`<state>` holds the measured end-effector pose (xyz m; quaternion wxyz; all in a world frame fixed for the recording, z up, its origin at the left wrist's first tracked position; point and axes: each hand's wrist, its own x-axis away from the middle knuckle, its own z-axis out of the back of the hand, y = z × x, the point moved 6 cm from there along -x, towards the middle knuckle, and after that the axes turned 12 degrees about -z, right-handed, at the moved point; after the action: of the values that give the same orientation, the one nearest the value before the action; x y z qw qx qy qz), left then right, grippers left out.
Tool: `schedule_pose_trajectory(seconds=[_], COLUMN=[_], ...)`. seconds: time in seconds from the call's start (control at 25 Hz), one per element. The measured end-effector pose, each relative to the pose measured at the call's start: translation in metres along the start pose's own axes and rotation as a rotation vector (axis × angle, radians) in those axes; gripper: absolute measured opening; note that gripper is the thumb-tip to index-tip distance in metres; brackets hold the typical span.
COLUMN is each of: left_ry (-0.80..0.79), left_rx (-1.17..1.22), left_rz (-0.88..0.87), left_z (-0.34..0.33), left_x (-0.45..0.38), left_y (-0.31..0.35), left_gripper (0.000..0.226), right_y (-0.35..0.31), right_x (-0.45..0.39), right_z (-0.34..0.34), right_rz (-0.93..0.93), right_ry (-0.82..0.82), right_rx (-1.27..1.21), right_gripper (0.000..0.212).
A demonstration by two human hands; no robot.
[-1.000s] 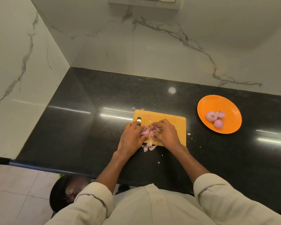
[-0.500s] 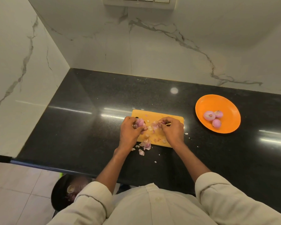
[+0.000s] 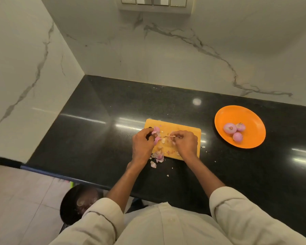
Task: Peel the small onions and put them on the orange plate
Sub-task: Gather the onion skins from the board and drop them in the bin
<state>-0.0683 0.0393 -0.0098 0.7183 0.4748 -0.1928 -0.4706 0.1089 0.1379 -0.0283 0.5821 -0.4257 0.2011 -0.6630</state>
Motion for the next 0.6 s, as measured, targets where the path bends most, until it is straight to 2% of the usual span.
schedule_pose_trajectory(seconds=[0.08, 0.16, 0.24, 0.32, 0.48, 0.6], left_ry=[0.008, 0.013, 0.048, 0.112, 0.285, 0.407], left_rx=[0.062, 0.125, 0.161, 0.192, 0.273, 0.278], left_rz=[0.021, 0.060, 0.069, 0.080, 0.193, 0.276], left_z=[-0.002, 0.002, 0.017, 0.038, 0.096, 0.144], left_x=[0.001, 0.009, 0.020, 0.036, 0.085, 0.128], left_y=[0.004, 0.008, 0.014, 0.017, 0.008, -0.016], left_gripper=[0.029, 0.035, 0.034, 0.027, 0.013, 0.011], right_y=[-0.008, -0.020, -0.031, -0.041, -0.068, -0.080], right_x=[0.004, 0.012, 0.023, 0.039, 0.092, 0.141], right_z=[0.002, -0.005, -0.016, -0.030, -0.077, -0.130], right_rz=[-0.103, -0.116, -0.090, -0.053, 0.037, 0.086], right_ry=[-0.165, -0.312, -0.397, -0.470, -0.631, -0.735], right_rx=[-0.273, -0.392, -0.379, -0.341, -0.263, -0.176], right_gripper=[0.024, 0.034, 0.035, 0.028, 0.017, 0.023])
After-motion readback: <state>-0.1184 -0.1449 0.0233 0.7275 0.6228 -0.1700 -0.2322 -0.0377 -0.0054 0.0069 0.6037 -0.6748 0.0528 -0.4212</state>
